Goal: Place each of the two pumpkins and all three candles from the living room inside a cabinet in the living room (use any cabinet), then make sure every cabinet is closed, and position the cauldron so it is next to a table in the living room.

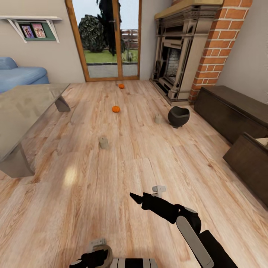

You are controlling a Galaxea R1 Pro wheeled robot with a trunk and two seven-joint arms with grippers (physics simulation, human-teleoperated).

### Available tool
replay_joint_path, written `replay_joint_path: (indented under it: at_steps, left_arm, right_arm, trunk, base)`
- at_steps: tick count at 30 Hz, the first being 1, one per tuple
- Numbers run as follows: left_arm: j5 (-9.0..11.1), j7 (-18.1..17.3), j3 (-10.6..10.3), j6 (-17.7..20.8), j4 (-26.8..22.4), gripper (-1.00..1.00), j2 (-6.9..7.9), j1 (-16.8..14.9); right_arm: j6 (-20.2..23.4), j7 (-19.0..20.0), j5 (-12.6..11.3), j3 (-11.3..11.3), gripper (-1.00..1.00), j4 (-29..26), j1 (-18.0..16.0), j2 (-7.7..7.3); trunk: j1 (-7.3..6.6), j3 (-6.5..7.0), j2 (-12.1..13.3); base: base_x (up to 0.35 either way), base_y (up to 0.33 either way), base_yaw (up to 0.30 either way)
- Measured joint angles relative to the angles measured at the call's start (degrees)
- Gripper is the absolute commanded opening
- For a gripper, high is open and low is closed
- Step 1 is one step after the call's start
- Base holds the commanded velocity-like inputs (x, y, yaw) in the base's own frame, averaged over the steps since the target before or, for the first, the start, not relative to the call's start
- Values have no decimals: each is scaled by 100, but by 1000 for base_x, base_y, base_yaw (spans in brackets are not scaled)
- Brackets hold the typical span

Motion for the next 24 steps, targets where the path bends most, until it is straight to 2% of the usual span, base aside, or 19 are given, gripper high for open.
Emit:
replay_joint_path:
  at_steps: [7,9,11,12,15,18,21,23,24]
  left_arm:
    - [-12,-2,26,40,-92,-100,111,-13]
    - [-20,0,42,66,-165,-100,220,-41]
    - [12,-13,54,253,-723,-100,397,-53]
    - [45,-9,49,487,-968,-100,470,-54]
    - [61,-22,87,1553,-1859,-100,747,-56]
    - [99,-123,228,2403,-2836,-100,990,-51]
    - [115,-204,495,3040,-3324,-100,1114,-40]
    - [114,-218,719,3545,-3532,-100,1144,-41]
    - [123,-220,760,3632,-3581,-100,1146,-41]
  right_arm:
    - [-1,-3,0,2,100,7,0,8]
    - [-7,1,3,-3,100,61,0,10]
    - [-18,5,6,-10,100,165,0,18]
    - [-23,3,7,-12,100,188,0,18]
    - [-55,-5,10,-14,100,248,0,13]
    - [-88,-12,15,-18,100,286,0,10]
    - [-103,-22,14,-23,100,301,0,9]
    - [-103,-25,13,-24,100,306,0,9]
    - [-103,-25,13,-24,100,306,0,9]
  trunk:
    - [-18,155,9]
    - [-23,200,12]
    - [-29,245,15]
    - [-31,267,16]
    - [-39,333,20]
    - [-47,400,24]
    - [-54,466,28]
    - [-59,510,31]
    - [-62,532,32]
  base:
    - [0,0,0]
    - [0,0,0]
    - [0,0,0]
    - [0,0,0]
    - [0,0,0]
    - [0,0,0]
    - [0,0,0]
    - [0,0,0]
    - [0,0,0]
